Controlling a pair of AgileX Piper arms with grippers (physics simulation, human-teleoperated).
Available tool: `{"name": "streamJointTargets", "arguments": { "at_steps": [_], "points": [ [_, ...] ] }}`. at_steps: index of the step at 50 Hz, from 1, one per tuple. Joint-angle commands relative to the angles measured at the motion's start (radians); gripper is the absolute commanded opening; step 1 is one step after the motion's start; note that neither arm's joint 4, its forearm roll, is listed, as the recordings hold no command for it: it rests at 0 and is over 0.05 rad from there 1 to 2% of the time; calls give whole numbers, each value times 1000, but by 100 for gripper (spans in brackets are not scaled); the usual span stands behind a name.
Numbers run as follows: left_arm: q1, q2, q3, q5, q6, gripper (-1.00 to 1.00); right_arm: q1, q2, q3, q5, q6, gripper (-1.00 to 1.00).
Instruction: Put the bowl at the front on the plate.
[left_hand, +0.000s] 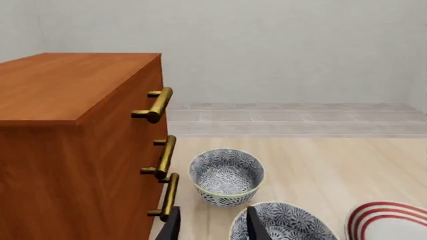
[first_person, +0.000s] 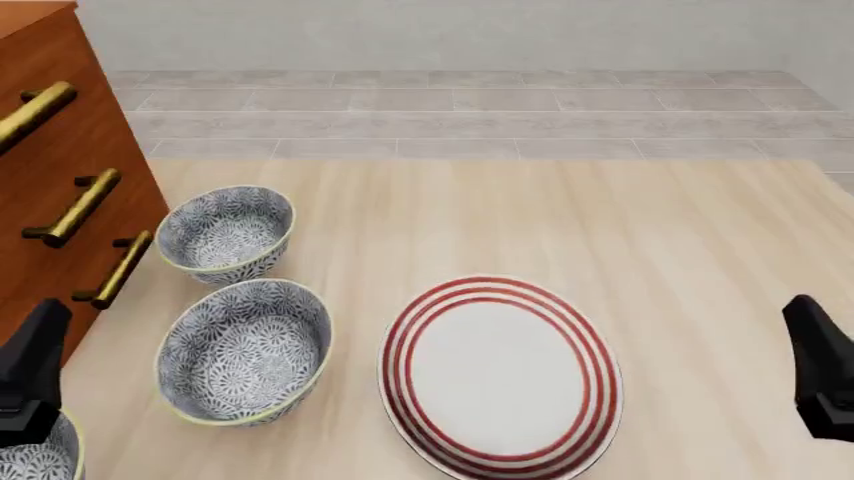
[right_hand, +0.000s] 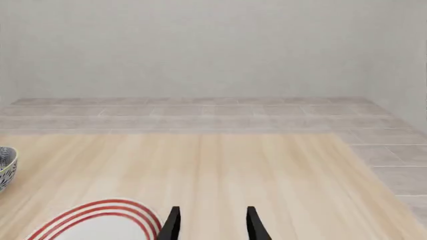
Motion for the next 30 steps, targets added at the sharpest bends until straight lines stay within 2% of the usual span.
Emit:
{"name": "streamJointTargets", "arguments": {
  "at_steps": [1, 14, 21, 30],
  "points": [
    [-4, 0, -2, 5, -23, 100, 7, -21, 9, -12, -11, 100],
    [-11, -1, -9, 9, -27, 100, 8, -17, 19, -24, -8, 100],
    [-22, 0, -59, 51, -24, 100, 9, -17, 19, -25, -12, 100],
    [-24, 1, -74, 71, -12, 100, 8, -15, 20, -26, -13, 100]
  ]
}}
